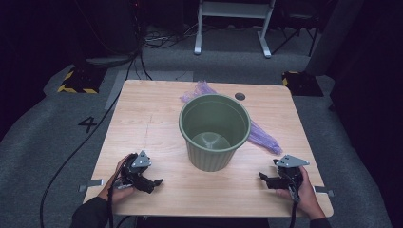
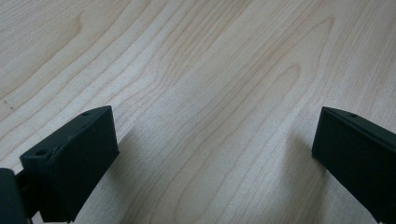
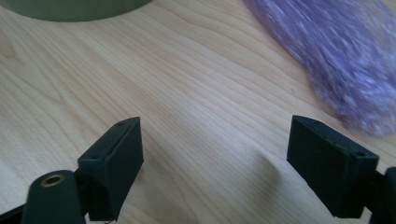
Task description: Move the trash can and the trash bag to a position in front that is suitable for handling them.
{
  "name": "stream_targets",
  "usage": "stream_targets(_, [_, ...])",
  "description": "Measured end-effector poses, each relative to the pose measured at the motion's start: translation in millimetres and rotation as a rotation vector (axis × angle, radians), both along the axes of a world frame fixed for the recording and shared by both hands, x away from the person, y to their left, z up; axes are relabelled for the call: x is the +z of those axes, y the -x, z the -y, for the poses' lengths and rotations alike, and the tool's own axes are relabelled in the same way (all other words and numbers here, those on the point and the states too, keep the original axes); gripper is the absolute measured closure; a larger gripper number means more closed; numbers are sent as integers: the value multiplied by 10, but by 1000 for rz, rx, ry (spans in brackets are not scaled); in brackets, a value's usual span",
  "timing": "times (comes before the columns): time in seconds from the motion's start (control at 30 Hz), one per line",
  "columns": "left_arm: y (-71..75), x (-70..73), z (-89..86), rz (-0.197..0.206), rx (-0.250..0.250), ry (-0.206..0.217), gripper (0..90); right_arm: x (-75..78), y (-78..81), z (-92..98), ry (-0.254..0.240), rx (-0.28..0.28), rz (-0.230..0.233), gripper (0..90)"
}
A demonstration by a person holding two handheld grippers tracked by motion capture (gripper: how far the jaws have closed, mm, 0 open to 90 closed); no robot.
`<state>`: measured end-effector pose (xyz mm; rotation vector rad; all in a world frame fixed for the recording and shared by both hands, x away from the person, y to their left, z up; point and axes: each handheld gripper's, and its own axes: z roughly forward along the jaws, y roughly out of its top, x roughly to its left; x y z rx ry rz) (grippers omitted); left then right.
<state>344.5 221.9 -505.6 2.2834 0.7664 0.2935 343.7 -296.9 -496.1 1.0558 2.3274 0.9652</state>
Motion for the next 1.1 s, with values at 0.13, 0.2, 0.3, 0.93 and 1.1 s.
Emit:
stream_targets(0.13, [29,-1,-2,-1,-21,2,0,32,-12,-102,-6,41,12,156])
stream_targets(0.2, [38,-4,-2,0,-20,5,0,50,-36,-145,-10,56,13,167])
stream_targets(0.3, [58,-2,-5,1,-27,3,0,100,-72,-240,-21,83,33,173])
stream_targets(0.93, [71,-2,-11,-2,-38,4,0,250,-305,-861,-66,236,83,198])
stream_targets(1.1, [71,-3,-11,-1,-37,4,0,246,-310,-980,-63,286,78,198])
